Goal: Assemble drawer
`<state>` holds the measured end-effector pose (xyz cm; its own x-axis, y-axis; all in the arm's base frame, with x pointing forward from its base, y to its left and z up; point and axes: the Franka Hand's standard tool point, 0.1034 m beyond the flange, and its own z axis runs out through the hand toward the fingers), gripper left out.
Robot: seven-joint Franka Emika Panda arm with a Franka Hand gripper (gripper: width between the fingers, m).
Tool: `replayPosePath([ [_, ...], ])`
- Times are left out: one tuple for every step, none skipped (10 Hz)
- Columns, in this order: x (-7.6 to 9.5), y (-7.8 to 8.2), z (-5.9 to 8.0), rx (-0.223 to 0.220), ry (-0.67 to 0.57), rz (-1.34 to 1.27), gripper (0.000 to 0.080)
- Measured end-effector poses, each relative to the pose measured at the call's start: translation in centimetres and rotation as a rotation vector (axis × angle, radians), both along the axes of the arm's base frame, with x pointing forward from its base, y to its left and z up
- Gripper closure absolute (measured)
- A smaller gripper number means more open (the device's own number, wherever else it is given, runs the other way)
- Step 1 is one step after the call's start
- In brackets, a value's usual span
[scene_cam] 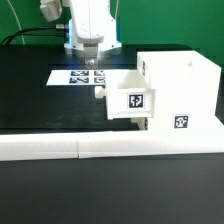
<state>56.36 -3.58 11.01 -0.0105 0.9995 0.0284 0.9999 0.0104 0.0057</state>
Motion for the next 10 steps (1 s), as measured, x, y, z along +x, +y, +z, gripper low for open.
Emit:
replayPosePath([
  [-0.1,-0.7,-0.2,0.027,0.002,0.008,0.015],
  [-0.4,-1.2,-1.4,0.089,0.009,0.023,0.015],
  [-0.5,-1.3,-2.6,0.134,0.017,0.025,0.015],
  [-0.7,-1.5,-3.4,0.157,0.025,0.03,0.015],
  [-1.2,-1.7,-4.3,0.196,0.034,0.03,0.015],
  [-1.5,-1.8,-4.9,0.212,0.041,0.023,0.015],
  [-1.6,-1.6,-5.3,0.223,0.047,0.011,0.015],
  [-1.6,-0.7,-5.5,0.222,0.054,-0.006,0.015],
  [-1.5,0.1,-5.5,0.224,0.058,-0.017,0.015],
  [-1.4,0.9,-5.4,0.225,0.062,-0.035,0.015],
])
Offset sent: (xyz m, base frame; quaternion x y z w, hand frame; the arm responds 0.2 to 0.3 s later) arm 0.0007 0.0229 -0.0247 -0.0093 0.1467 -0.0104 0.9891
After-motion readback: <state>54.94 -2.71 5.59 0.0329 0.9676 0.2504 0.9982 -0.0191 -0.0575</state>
